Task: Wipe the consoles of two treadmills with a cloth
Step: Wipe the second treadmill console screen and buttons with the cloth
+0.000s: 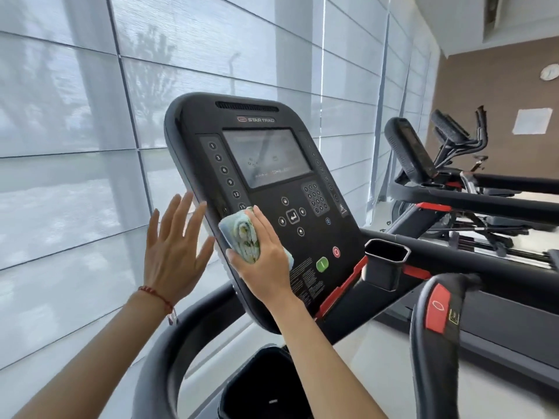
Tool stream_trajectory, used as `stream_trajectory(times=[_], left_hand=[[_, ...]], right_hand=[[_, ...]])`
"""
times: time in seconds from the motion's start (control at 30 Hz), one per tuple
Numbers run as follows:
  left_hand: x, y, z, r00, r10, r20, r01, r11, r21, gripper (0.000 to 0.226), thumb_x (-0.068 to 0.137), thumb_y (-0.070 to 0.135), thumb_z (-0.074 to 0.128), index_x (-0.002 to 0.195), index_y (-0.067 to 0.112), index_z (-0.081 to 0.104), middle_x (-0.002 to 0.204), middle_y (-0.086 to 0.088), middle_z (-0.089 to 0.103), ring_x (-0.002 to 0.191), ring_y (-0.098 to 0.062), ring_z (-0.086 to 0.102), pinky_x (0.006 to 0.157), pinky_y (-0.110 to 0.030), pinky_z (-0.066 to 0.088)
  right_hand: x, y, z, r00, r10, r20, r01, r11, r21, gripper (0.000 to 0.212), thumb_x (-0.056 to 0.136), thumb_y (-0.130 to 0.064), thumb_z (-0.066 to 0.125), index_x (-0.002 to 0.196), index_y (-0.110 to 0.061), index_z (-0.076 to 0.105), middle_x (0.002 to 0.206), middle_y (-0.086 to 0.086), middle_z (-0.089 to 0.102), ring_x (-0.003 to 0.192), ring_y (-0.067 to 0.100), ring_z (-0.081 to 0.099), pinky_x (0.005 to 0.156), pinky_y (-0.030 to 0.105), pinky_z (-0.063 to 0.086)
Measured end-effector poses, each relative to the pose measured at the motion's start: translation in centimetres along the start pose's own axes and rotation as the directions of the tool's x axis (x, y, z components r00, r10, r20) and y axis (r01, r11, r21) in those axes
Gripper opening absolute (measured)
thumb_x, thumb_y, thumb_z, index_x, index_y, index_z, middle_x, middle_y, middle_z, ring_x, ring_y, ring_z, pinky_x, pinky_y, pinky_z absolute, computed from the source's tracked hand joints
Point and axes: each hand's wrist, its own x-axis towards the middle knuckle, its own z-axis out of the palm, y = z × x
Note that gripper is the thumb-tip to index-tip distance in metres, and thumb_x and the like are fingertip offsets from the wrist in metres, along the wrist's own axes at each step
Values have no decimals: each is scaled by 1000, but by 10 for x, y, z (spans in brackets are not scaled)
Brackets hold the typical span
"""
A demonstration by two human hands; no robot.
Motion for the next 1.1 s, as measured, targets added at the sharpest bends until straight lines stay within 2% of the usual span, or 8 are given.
stream_trajectory(times=[0.13, 0.33, 0.43, 0.5, 0.57, 0.73, 0.87, 1.1], left_hand=[[-41, 5, -27, 997, -64, 32, 64, 998, -21, 52, 92, 36, 34, 133, 6, 45, 145, -15, 36, 134, -32, 29, 107, -51, 21], [-93, 5, -76, 991, -113, 70, 113, 994, 1, 54, 97, 41, 26, 133, 6, 46, 145, -16, 37, 135, -31, 28, 107, -49, 20], [-113, 2, -99, 988, -121, 91, 119, 993, 25, 55, 97, 42, 24, 132, 6, 47, 144, -16, 38, 135, -31, 29, 108, -49, 20], [-126, -1, -114, 986, -126, 109, 123, 992, 35, 56, 98, 43, 23, 132, 6, 47, 144, -16, 38, 134, -31, 29, 107, -49, 21], [-137, -5, -128, 983, -134, 122, 130, 991, 43, 57, 98, 44, 22, 132, 5, 47, 144, -16, 39, 134, -31, 29, 107, -50, 22], [-171, -19, -157, 973, -168, 159, 166, 986, 27, 59, 99, 46, 19, 132, 6, 48, 142, -16, 42, 133, -30, 30, 106, -48, 22], [-212, -30, -182, 966, -175, 191, 182, 983, -16, 59, 99, 46, 18, 130, 7, 49, 140, -16, 44, 132, -29, 32, 106, -46, 21], [-285, -37, -211, 952, -150, 268, 177, 981, -82, 58, 99, 45, 18, 130, 7, 48, 140, -16, 44, 132, -29, 31, 106, -47, 22]], right_hand=[[-16, -11, -10, 994, 99, 37, -103, 984, 148, 67, 78, -21, 68, 139, -21, 39, 146, -5, 40, 131, 9, 41, 108, 33, 39], [-46, -32, -7, 956, 271, 109, -292, 894, 339, 61, 74, -26, 69, 132, -24, 48, 124, -3, 60, 114, 11, 57, 95, 36, 51], [-59, -52, -8, 925, 317, 208, -379, 807, 453, 44, 74, -22, 70, 115, -15, 59, 105, 3, 66, 99, 17, 64, 87, 35, 54], [-66, -70, -13, 909, 315, 273, -415, 746, 520, 23, 76, -13, 69, 98, -17, 62, 91, 3, 66, 87, 18, 64, 75, 28, 55], [-72, -88, -17, 884, 315, 346, -463, 692, 553, 16, 79, -7, 67, 89, -18, 61, 84, 3, 63, 78, 16, 62, 70, 27, 54], [-102, -123, -14, 820, 384, 424, -568, 640, 518, 14, 80, -12, 68, 91, -16, 60, 85, 7, 63, 82, 24, 63, 72, 35, 55], [-147, -153, -1, 781, 464, 418, -623, 527, 578, 14, 81, -13, 67, 93, -15, 62, 91, 12, 64, 88, 28, 62, 84, 42, 53], [-246, -181, 15, 712, 562, 421, -676, 385, 629, 18, 81, -9, 66, 99, -12, 62, 91, 10, 65, 87, 25, 63, 77, 35, 53]])
